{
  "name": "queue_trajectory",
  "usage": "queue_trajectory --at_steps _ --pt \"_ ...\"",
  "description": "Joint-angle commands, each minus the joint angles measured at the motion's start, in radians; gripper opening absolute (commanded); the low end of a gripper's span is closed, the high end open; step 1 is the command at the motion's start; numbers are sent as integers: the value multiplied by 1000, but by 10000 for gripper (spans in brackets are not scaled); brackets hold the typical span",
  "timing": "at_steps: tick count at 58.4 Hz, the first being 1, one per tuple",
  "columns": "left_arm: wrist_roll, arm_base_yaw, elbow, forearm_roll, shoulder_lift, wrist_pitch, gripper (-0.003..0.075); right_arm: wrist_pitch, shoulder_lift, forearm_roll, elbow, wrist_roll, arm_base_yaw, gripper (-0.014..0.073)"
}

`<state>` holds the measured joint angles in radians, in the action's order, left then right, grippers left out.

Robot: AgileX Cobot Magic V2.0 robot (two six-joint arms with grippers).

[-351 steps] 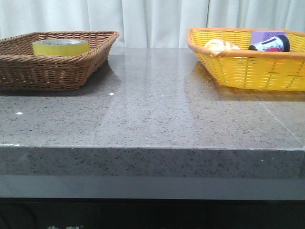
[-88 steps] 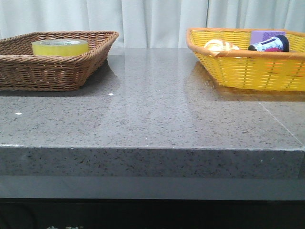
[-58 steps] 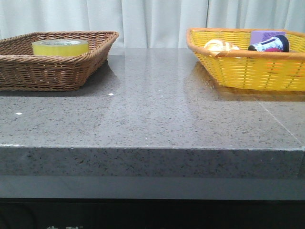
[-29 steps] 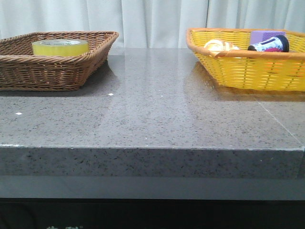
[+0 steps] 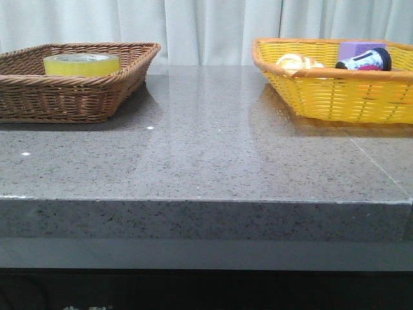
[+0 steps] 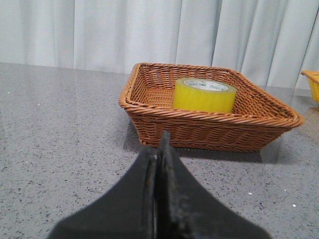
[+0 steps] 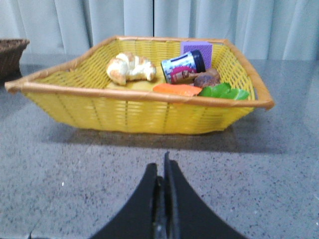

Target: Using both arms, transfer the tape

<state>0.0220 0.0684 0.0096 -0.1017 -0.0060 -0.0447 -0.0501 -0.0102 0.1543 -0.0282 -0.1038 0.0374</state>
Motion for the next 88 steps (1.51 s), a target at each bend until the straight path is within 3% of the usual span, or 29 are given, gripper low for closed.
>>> queue_trajectory --at_steps 1,32,88 --pt "-8 -3 38 -1 -18 80 -20 119 -27 -42 26 64 1 -69" --pt "-8 -3 38 -1 -18 80 -20 173 -27 -92 26 104 -66 -69" --pt "-8 -3 38 -1 -18 80 -20 169 -27 -91 26 104 -66 -69"
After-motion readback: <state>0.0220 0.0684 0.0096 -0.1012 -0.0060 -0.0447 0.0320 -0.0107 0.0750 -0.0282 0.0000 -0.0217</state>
